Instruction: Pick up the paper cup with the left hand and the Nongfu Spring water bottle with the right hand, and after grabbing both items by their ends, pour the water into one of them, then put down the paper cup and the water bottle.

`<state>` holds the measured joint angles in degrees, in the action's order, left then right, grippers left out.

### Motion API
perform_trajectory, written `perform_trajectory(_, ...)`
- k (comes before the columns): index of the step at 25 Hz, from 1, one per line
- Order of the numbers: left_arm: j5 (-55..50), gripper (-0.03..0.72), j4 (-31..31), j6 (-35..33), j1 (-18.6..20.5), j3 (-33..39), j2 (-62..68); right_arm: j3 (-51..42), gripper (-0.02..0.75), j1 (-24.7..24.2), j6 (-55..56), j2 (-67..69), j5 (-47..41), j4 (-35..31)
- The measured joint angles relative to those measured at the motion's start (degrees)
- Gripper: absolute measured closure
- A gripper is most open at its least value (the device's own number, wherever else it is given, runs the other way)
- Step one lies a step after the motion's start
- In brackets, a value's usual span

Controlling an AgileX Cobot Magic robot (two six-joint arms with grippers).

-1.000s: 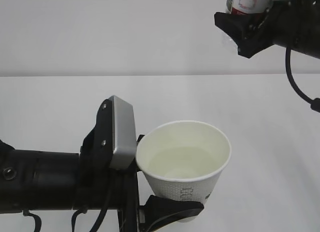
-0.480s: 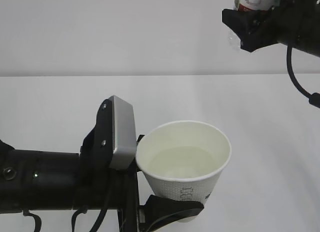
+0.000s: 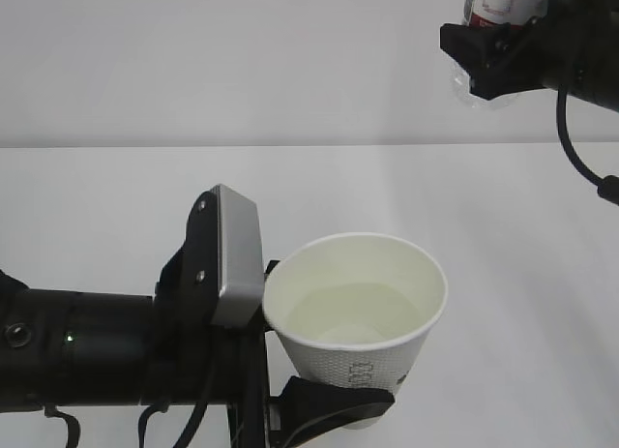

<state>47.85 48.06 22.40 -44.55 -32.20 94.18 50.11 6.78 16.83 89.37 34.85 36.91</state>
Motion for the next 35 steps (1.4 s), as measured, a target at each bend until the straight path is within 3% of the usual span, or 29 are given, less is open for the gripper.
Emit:
perform_trajectory(17,0.0,0.175,0.0,0.0,0.0,0.0,0.0,0.0,0.214,0.0,-1.28,0.13,-4.38,-7.92)
perform_trajectory(35,0.0,0.175,0.0,0.0,0.0,0.0,0.0,-0.11,0.214,0.0,-9.81,0.13,-7.56,-19.63)
